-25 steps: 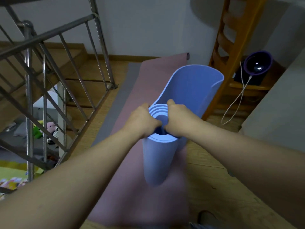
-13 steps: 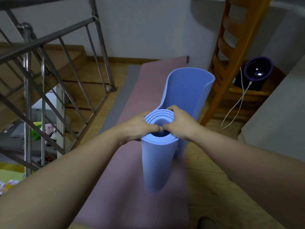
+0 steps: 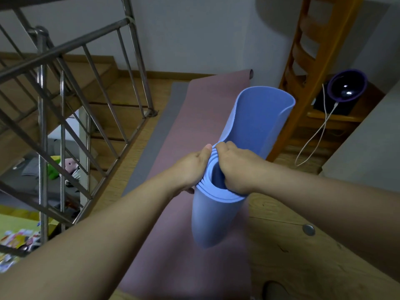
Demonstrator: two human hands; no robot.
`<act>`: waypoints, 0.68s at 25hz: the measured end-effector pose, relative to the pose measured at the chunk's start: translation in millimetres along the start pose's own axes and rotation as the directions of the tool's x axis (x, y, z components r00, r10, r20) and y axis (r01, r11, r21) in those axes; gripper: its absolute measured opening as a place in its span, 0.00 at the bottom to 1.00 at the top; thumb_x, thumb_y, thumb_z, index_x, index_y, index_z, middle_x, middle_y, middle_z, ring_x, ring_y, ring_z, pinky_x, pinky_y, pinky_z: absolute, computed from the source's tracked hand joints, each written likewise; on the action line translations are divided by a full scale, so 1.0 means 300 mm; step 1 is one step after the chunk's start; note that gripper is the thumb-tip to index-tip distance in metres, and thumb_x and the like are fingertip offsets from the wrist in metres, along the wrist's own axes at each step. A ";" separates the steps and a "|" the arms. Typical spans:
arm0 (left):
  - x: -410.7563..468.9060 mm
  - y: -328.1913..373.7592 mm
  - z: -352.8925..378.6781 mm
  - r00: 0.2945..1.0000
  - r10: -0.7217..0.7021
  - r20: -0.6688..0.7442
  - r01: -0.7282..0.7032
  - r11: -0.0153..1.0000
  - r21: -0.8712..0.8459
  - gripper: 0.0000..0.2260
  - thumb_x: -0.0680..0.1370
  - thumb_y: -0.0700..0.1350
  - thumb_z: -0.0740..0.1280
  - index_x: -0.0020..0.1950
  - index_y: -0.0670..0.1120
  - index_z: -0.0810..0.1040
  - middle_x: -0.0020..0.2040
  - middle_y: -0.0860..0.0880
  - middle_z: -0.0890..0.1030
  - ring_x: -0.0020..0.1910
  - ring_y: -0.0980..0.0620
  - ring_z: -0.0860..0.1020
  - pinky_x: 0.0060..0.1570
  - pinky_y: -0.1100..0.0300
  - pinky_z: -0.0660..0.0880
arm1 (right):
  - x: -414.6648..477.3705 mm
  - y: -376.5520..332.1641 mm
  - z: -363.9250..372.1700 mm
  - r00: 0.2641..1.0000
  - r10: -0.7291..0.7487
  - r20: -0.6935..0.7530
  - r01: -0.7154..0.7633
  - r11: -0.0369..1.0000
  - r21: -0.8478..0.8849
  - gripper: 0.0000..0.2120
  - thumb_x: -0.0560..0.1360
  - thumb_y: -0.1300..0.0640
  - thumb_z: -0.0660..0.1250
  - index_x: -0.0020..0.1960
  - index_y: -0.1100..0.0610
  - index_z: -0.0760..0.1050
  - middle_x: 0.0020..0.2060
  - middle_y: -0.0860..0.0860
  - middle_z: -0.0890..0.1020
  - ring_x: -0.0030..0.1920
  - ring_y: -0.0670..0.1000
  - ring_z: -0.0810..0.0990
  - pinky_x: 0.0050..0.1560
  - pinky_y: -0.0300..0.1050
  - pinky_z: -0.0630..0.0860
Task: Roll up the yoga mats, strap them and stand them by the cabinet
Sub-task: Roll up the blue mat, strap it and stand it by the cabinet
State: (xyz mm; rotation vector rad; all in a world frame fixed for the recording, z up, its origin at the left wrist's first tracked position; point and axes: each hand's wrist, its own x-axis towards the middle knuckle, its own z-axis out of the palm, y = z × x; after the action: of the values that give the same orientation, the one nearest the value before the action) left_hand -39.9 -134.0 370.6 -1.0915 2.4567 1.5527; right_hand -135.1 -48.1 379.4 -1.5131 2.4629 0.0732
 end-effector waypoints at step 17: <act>-0.024 -0.006 -0.025 0.979 0.204 0.006 -0.203 0.972 0.118 0.14 0.76 0.37 0.63 0.57 0.53 0.73 0.38 0.53 0.78 0.30 0.61 0.75 0.29 0.72 0.69 | -0.008 0.054 0.062 0.950 0.065 -0.307 0.235 0.501 0.833 0.18 0.74 0.67 0.58 0.60 0.50 0.65 0.56 0.48 0.73 0.55 0.46 0.72 0.51 0.32 0.67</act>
State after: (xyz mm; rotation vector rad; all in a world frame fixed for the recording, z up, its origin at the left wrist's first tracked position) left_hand -30.9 -136.6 375.7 -0.8507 2.6995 1.4287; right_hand -145.1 -35.3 360.6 -1.1693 1.9900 -1.3232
